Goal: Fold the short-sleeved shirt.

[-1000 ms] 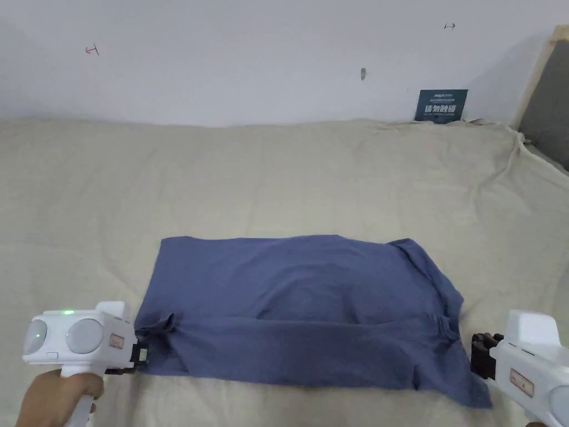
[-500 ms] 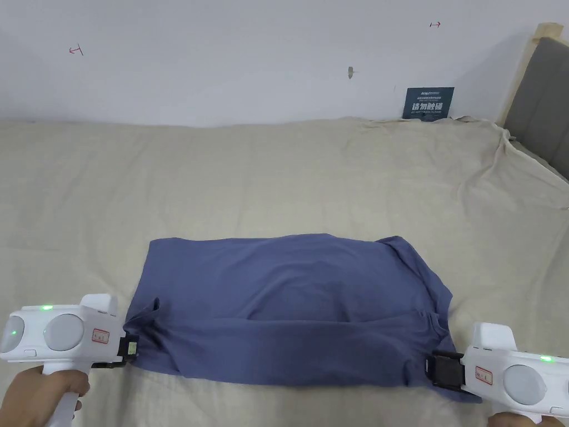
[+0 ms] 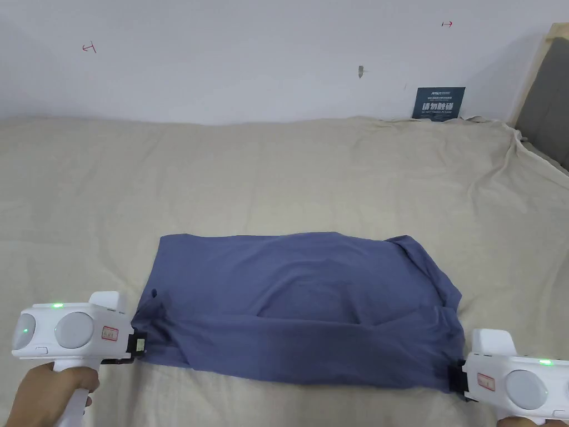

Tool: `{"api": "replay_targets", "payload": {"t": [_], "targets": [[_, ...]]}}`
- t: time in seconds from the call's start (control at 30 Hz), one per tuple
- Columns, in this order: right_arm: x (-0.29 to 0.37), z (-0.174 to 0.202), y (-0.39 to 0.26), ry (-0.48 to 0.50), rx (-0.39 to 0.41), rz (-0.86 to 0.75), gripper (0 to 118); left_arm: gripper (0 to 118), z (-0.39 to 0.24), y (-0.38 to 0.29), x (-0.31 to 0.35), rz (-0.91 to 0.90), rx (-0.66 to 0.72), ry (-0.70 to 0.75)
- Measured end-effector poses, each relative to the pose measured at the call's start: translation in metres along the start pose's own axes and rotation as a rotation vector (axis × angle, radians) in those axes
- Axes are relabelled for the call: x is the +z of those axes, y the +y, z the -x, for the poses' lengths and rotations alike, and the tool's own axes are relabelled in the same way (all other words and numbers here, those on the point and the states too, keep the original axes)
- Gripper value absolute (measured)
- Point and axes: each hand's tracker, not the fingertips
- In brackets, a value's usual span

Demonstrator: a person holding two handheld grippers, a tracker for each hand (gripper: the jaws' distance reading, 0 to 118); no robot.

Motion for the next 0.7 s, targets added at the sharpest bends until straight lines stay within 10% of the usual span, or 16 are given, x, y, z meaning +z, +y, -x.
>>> {"api": "replay_targets", "payload": {"t": [0.7], "targets": [[0.131,0.023,-0.066,0.087,0.015,-0.013,4,4,0.040,-0.108,0.039,0.063,0.040,-0.006]]}}
